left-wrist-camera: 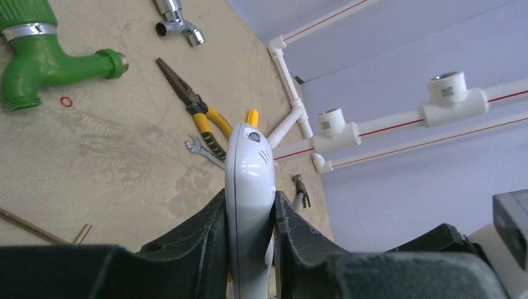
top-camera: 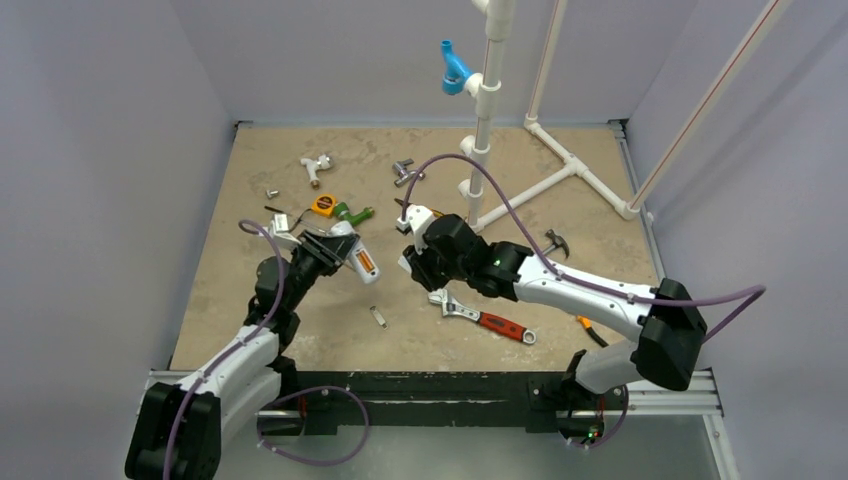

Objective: Load the batteries into the remote control
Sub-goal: Pick up the battery cover at the center of the board, then load the battery cover into the remote control.

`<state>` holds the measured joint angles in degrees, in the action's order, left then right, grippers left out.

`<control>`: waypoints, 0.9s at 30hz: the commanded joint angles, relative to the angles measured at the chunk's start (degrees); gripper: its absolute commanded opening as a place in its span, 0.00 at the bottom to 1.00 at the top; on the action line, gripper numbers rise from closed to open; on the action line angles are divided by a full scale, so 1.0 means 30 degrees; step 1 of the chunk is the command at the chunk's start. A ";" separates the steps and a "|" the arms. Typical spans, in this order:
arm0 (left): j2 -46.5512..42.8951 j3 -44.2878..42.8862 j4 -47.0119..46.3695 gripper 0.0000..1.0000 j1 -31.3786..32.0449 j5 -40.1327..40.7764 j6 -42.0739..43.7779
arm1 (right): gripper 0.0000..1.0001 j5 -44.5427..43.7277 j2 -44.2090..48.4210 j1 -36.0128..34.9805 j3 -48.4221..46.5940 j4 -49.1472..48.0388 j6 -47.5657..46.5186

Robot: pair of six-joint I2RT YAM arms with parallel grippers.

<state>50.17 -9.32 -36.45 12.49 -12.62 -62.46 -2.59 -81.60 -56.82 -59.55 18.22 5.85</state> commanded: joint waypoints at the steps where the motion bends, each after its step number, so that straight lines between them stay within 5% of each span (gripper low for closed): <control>1: 0.0256 0.0060 -0.4411 0.00 0.0644 0.0633 -0.0604 | 0.19 -0.1798 0.0574 0.0030 -0.2375 0.1264 0.1881; 11: 0.2006 -0.0041 -0.6157 0.00 0.3641 0.2973 -0.0651 | 0.17 -0.2302 -0.0107 0.0013 -0.4970 0.3120 0.4248; 27: 0.3576 -0.0687 -0.7010 0.00 0.3915 0.3065 -0.0802 | 0.17 -0.1594 -0.2444 -0.0530 -0.7037 0.4152 0.6312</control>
<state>61.06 -9.21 -52.34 23.83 -4.19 -64.40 -7.86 -88.29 -57.69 -77.06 30.28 22.52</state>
